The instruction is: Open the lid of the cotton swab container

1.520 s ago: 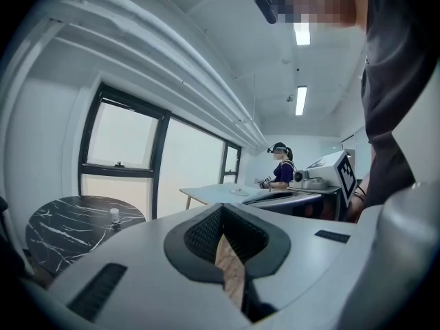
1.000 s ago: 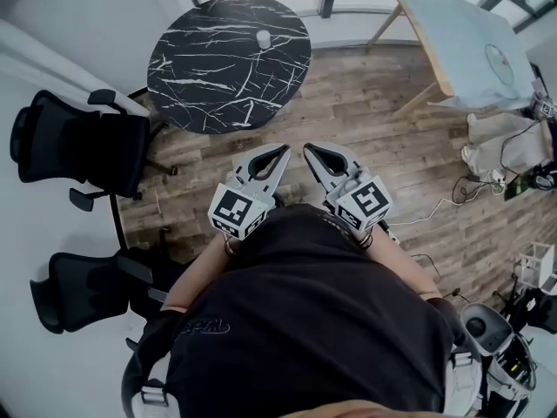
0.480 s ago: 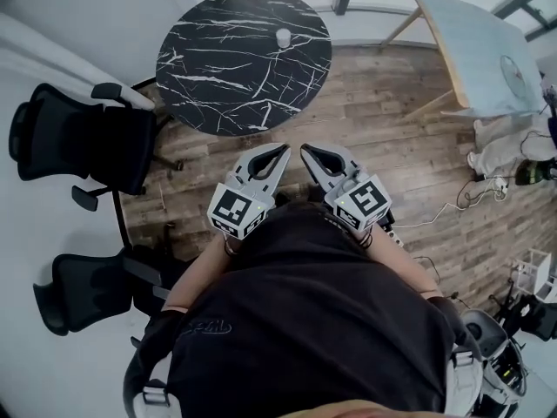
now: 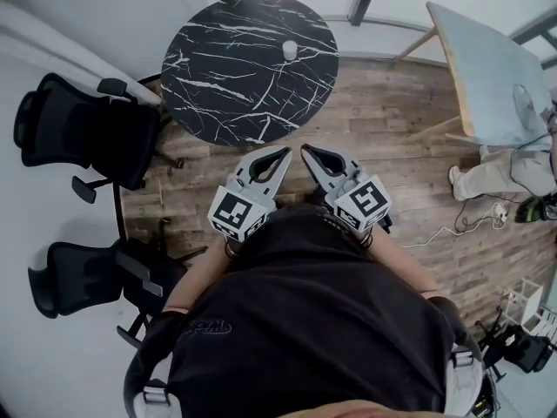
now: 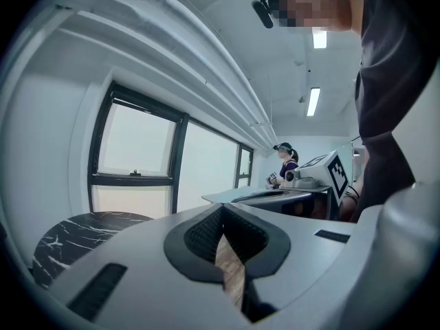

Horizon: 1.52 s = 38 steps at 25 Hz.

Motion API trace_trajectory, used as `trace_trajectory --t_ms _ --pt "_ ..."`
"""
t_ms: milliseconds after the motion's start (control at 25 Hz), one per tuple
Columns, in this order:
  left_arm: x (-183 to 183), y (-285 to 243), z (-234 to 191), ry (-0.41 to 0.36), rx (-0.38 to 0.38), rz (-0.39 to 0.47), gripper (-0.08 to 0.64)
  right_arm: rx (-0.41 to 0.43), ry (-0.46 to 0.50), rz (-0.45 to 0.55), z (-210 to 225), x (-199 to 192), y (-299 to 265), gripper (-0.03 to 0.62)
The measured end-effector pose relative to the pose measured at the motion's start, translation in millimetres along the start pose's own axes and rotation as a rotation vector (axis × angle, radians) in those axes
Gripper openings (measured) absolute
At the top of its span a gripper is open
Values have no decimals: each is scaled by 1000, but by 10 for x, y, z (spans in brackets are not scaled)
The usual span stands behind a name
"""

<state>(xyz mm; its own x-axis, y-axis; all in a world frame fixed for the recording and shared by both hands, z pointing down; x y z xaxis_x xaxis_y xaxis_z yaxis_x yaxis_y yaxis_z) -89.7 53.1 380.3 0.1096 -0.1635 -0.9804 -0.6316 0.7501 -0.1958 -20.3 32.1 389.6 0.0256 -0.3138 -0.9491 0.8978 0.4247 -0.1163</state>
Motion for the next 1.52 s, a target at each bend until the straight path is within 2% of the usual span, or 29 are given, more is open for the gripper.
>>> trace_trajectory --t_ms 280,720,1200,1520 --pt "43 -632 84 13 31 -10 14 42 -1 -20 573 123 205 21" --pt "123 -1270 283 42 15 6 14 28 -1 -42 1161 194 584 21" --pt "145 -1596 115 41 -24 8 14 -13 -6 -45 1473 243 512 21" --pt "193 -1612 -300 21 -15 15 14 -27 -2 -45 1579 330 154 21"
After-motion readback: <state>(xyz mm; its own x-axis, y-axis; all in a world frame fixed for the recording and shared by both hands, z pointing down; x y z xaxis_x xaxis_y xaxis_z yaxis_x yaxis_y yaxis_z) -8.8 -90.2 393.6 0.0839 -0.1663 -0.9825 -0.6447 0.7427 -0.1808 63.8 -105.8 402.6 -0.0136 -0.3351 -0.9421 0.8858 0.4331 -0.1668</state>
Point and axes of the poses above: the fingertips, and each gripper's own axes: y backward along the fingers, z to its right, x out of its top, the point moved 3 cm from there along y, backward along the fingers, and after that the axes turned 6 degrees about -y, right-handed, at the moved point
